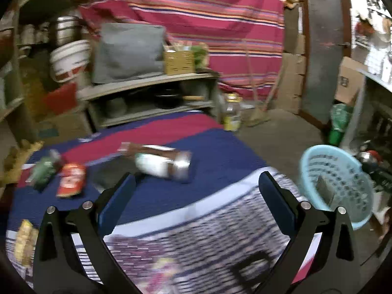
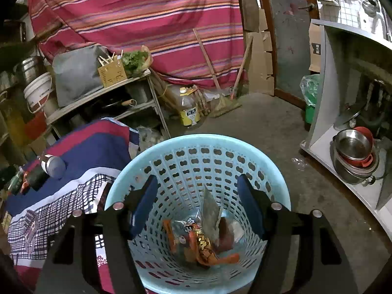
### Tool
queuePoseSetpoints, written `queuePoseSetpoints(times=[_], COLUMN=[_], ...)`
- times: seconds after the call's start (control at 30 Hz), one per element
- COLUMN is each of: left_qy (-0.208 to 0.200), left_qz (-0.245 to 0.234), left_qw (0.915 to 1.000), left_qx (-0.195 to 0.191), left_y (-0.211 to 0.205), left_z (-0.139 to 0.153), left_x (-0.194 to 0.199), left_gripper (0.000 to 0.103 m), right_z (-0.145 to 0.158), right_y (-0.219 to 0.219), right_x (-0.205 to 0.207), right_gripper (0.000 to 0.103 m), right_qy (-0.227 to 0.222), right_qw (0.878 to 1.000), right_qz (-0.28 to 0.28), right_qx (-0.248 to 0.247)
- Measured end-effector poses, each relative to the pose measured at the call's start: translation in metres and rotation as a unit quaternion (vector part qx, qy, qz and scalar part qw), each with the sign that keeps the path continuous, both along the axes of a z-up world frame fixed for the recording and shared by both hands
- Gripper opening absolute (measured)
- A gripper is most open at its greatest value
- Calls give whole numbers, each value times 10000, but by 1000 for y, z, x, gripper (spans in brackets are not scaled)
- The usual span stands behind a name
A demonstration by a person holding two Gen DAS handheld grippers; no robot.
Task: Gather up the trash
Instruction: 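Move the left tool back to the table and grasp the red snack bag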
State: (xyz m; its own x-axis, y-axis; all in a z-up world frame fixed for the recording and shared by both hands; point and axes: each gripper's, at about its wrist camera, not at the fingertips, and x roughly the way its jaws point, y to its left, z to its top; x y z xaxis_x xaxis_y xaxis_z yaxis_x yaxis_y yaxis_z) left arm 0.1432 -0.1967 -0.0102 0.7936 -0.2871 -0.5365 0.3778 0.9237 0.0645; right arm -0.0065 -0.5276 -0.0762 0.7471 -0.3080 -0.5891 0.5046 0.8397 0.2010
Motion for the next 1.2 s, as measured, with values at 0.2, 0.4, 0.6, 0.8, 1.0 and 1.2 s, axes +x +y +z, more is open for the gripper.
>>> queuePoseSetpoints(times=[0.2,0.4,0.6,0.8,1.0,1.2], left_qy=[-115,-156,20,170,451,737], left_qz=[485,983,1436,1687,1697,1530], left_qw=[9987,9948,9896,9854,9844,9854], left_qx=[80,232,120,140,40,114], left_y=[73,142,201,234,242,230], left_z=[13,13,6,-7,-26,-49], left_x=[9,17,29,50,82,121], left_gripper=[97,97,97,97,97,97], right_z=[22,46,54,54,48,45], right_y=[36,93,152,204,249,274], right_x=[5,25,54,85,123,157], right_gripper=[78,81,81,81,82,82], right_qy=[-267,-435,-434,-332,3,87], right_qw=[9992,9955,9896,9820,9741,9734], right_qz=[163,667,1242,1751,2099,2161], right_qx=[-241,-510,-575,-624,-845,-755])
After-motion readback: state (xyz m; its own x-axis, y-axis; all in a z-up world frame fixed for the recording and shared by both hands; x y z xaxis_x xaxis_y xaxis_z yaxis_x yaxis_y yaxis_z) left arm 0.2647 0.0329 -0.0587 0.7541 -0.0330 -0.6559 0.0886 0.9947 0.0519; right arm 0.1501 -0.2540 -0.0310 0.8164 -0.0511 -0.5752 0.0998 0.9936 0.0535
